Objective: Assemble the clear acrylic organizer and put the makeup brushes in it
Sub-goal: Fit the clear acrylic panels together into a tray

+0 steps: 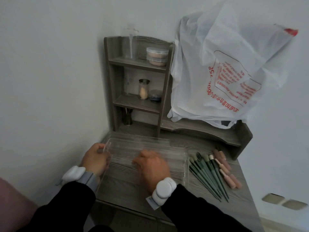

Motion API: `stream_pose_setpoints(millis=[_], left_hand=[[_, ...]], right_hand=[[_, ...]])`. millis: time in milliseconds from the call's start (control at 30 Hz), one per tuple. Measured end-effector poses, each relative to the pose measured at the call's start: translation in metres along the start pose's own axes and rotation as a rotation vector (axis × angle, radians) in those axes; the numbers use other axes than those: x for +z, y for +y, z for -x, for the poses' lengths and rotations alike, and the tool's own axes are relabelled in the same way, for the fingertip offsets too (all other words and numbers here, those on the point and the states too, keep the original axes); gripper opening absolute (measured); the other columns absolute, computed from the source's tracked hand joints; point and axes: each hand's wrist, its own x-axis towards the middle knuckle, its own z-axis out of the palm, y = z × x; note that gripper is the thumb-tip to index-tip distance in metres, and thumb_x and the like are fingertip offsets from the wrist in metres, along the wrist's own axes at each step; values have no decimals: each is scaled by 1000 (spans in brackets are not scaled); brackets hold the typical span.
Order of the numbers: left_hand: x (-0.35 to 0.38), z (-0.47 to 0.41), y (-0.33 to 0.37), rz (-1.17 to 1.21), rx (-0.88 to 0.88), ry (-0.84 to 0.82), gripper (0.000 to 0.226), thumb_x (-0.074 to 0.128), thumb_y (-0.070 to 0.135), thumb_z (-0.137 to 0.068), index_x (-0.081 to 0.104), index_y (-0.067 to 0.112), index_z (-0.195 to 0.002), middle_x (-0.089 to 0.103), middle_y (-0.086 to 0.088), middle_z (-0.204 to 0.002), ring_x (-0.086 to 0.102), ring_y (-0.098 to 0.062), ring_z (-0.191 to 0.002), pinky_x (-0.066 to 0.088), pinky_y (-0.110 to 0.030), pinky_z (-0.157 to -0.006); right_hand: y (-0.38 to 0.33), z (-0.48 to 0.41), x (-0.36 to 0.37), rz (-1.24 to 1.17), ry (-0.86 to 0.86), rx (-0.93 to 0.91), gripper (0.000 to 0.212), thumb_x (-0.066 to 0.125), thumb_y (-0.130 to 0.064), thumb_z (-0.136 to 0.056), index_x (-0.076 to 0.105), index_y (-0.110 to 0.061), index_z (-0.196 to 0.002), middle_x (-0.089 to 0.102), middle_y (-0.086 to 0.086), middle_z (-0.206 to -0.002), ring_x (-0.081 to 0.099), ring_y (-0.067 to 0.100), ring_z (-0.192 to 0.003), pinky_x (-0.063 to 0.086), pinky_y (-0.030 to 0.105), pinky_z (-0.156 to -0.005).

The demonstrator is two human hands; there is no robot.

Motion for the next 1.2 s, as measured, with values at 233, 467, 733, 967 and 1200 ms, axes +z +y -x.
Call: stream_pose_setpoints(millis=[233,467,733,967,1200], left_hand=[[3,2,1,-12,-8,21,20,60,0,-78,65,18,-85,63,-15,-66,53,-25,-52,42,-29,-49],[-1,0,-4,24,10,30,17,61,2,-80,65,13,-91,63,-14,-66,55,-25,-55,46,-36,-58],[-1,-2,-6,-45,54,50,14,59,0,-82,63,12,-88,63,-18,-66,54,-27,-49,40,-23,-46],[-2,3,0,17,41,-3,14,61,0,-84,63,11,-92,58,-18,-63,46,-23,-47,36,-22,-42],[-6,5,-4,154,-68,-123,17,61,2,-90,64,9,-106,56,-17,-71,45,-20,-50,37,-20,-40]], right_hand=[[12,6,7,-37,65,-42,8,70,-25,-82,75,-25,-87,64,-3,-82,60,22,-78,54,30,-65],[53,40,-20,43,86,28,28,74,-22,-75,73,-33,-101,70,-10,-81,67,16,-72,53,24,-55],[68,53,-27,104,128,84,30,76,-22,-68,75,-34,-96,71,-11,-72,68,16,-61,50,22,-44],[76,53,-26,46,123,29,31,69,-21,-73,74,-33,-101,72,-12,-79,69,14,-66,52,22,-49],[77,69,-29,-45,157,18,26,56,-33,-87,74,-29,-106,73,-10,-96,68,11,-85,55,22,-74]])
